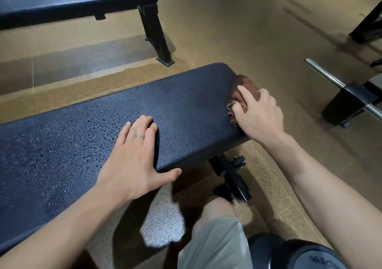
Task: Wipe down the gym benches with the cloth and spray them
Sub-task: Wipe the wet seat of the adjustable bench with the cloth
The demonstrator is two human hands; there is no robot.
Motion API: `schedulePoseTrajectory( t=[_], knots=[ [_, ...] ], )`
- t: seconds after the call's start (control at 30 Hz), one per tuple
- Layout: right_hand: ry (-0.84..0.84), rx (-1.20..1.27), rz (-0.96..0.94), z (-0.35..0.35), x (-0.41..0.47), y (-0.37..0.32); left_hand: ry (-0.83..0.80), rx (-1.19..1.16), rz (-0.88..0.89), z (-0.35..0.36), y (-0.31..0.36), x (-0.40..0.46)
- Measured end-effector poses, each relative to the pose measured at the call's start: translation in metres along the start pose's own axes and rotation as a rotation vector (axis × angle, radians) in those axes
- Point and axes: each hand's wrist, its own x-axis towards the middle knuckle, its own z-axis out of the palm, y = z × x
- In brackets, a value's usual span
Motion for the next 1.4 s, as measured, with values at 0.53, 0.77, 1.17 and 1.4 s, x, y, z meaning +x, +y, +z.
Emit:
schedulePoseTrajectory(
  t=[0.53,0.77,1.17,1.4],
  knots=[
    [-0.134,-0.05,-0.465,0.028,0.002,-0.106,0.015,0.004,-0.012,0.002,0.0,0.001],
    [-0.053,-0.095,-0.577,0.025,0.014,-0.081,0.019,0.004,-0.019,0.003,-0.001,0.001],
    [0.069,0.08,-0.272,0.027,-0.099,-0.046,0.006,0.013,-0.022,-0.001,0.001,0.0],
    [0.129,0.014,-0.145,0.018,-0.007,-0.006,0.0,0.005,-0.026,-0.003,0.001,-0.001]
  ],
)
